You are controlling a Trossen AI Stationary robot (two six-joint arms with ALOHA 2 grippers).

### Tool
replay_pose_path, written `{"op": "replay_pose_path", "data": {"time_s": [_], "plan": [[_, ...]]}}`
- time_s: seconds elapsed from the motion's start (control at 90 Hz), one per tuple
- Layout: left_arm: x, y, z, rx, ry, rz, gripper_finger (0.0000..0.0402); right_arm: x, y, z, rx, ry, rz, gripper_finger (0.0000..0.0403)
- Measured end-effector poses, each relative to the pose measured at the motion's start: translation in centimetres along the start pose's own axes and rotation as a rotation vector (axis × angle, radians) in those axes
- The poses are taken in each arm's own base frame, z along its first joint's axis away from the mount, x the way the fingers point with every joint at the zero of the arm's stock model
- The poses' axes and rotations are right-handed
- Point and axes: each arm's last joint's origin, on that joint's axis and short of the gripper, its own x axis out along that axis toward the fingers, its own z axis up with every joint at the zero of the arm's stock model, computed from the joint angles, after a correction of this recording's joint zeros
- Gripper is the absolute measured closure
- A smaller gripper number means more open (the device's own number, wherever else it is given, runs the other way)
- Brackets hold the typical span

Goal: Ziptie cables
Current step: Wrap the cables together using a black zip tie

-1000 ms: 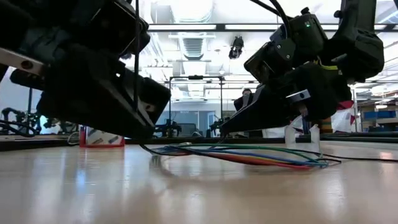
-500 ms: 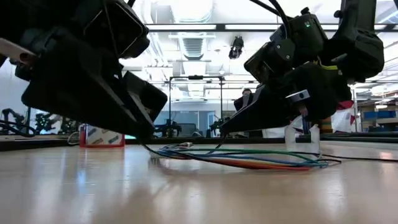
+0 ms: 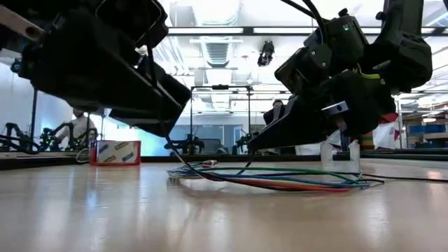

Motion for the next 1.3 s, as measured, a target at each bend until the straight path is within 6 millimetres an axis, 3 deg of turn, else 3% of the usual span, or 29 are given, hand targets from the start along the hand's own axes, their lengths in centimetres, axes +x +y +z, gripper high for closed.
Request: {"op": "replay_pose_path", "data": {"time_s": [0.367,0.6,0.822,1.033,1.3], "plan": [[0.1,0.1,0.2,0.004,-0.038,0.025,0.0344,0.0,0.0,0.0,0.0,0.0,-0.001,0.0403],[0.4,0.3,-0.3,-0.007,-0.025,0.054,0.0395,0.0,0.0,0.0,0.0,0.0,0.0,0.0403],[0.4,0.4,-0.3,-0.017,-0.034,0.088,0.0401,0.0,0.0,0.0,0.0,0.0,0.0,0.0403],[0.2,1.0,-0.6,-0.178,-0.026,0.141,0.0401,0.0,0.0,0.1,-0.026,-0.009,-0.001,0.0403],[-1.4,2.4,-2.9,-0.405,-0.011,0.144,0.0401,1.1,-0.1,1.8,-0.129,-0.037,-0.002,0.0403]]}}
